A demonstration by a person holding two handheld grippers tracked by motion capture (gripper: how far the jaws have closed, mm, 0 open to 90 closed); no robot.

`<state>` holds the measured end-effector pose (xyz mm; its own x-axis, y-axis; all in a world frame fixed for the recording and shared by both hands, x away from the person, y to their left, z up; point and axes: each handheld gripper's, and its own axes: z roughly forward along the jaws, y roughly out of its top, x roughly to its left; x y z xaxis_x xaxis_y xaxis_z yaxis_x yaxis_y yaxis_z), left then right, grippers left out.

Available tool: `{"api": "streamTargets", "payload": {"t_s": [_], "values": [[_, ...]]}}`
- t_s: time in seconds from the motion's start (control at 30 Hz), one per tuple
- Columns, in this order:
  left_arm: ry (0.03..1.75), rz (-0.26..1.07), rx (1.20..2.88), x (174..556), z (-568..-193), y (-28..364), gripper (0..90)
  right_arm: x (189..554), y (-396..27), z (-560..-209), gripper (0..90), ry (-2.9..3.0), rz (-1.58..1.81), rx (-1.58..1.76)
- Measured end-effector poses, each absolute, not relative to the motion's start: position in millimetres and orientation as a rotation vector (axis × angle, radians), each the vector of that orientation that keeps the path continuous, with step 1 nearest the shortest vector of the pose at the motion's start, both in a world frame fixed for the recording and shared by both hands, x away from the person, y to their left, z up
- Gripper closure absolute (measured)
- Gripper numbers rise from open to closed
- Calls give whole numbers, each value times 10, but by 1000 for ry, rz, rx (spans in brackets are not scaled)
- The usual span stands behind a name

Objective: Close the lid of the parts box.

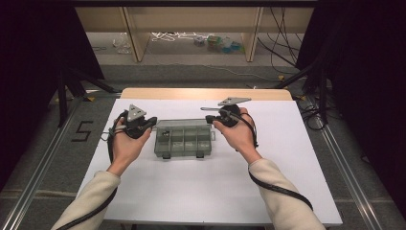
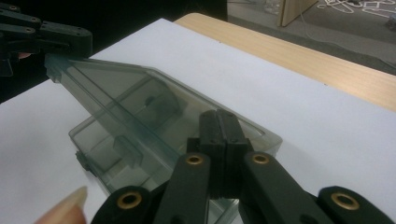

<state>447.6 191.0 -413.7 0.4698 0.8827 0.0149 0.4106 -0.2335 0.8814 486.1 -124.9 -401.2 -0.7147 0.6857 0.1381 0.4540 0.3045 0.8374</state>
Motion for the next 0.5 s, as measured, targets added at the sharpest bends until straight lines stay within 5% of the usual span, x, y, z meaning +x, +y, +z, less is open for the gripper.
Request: {"api": "streamTargets", "payload": {"t_s": [0.5], "values": [[1083, 660, 1865, 4412, -4200, 1897, 900, 4814, -1236, -4075, 900, 2382, 1343, 1049]]}}
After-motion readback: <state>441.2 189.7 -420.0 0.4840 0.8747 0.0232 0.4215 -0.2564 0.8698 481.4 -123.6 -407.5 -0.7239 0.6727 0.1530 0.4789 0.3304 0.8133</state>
